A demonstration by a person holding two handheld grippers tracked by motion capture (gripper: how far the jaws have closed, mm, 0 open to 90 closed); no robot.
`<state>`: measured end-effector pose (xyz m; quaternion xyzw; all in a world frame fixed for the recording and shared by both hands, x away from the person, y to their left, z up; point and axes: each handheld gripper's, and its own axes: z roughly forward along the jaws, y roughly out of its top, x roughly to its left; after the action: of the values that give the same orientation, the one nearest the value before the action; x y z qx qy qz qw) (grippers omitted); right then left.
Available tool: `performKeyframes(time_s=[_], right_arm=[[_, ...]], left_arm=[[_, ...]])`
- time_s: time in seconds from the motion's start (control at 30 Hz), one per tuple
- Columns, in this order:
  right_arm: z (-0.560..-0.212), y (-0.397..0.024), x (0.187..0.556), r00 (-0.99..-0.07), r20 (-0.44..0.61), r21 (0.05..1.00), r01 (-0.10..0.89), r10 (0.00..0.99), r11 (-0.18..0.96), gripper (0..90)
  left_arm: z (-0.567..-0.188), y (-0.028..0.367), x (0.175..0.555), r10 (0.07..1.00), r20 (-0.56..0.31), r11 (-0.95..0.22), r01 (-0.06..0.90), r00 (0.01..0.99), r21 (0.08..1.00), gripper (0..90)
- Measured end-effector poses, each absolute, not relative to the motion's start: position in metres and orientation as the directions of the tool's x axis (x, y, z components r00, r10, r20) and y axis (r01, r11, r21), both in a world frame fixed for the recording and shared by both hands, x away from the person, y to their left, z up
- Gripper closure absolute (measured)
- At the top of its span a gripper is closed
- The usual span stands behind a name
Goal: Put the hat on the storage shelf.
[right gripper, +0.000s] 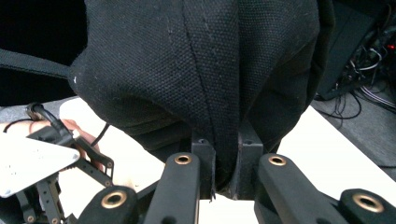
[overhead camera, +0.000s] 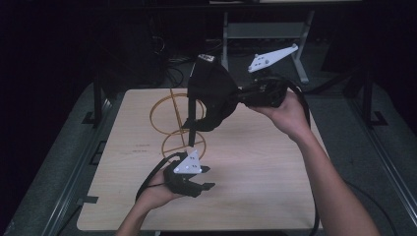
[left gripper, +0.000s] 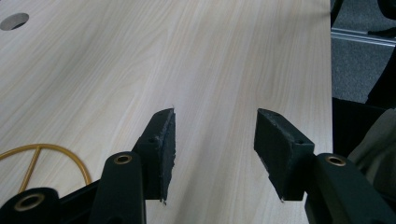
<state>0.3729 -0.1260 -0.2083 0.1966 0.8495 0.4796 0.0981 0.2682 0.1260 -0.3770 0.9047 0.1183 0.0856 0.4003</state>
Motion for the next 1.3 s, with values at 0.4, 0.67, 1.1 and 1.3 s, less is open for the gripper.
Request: performKeyframes(time_s=[0.4, 0.67, 1.1, 1.3], right_arm=[[-0.194, -0.086, 0.391, -0.924, 0.015, 0.836, 0.221, 0.382, 0.502, 82.5], [-0.185, -0.058, 0.400, -0.934, 0.005, 0.825, 0.206, 0.358, 0.526, 82.4], [-0.185, -0.007, 0.419, -0.942, 0.009, 0.783, 0.214, 0.335, 0.584, 81.1], [-0.199, 0.019, 0.430, -0.946, 0.001, 0.776, 0.205, 0.325, 0.596, 77.2]], left_arm=[[-0.380, 0.117, 0.268, 0.242, 0.069, -0.671, 0.116, 0.968, 0.732, 48.6], [-0.382, 0.114, 0.265, 0.233, 0.060, -0.675, 0.117, 0.971, 0.728, 48.6], [-0.385, 0.111, 0.264, 0.214, 0.052, -0.672, 0.108, 0.976, 0.732, 49.0], [-0.385, 0.109, 0.264, 0.196, 0.067, -0.687, 0.088, 0.978, 0.721, 49.2]])
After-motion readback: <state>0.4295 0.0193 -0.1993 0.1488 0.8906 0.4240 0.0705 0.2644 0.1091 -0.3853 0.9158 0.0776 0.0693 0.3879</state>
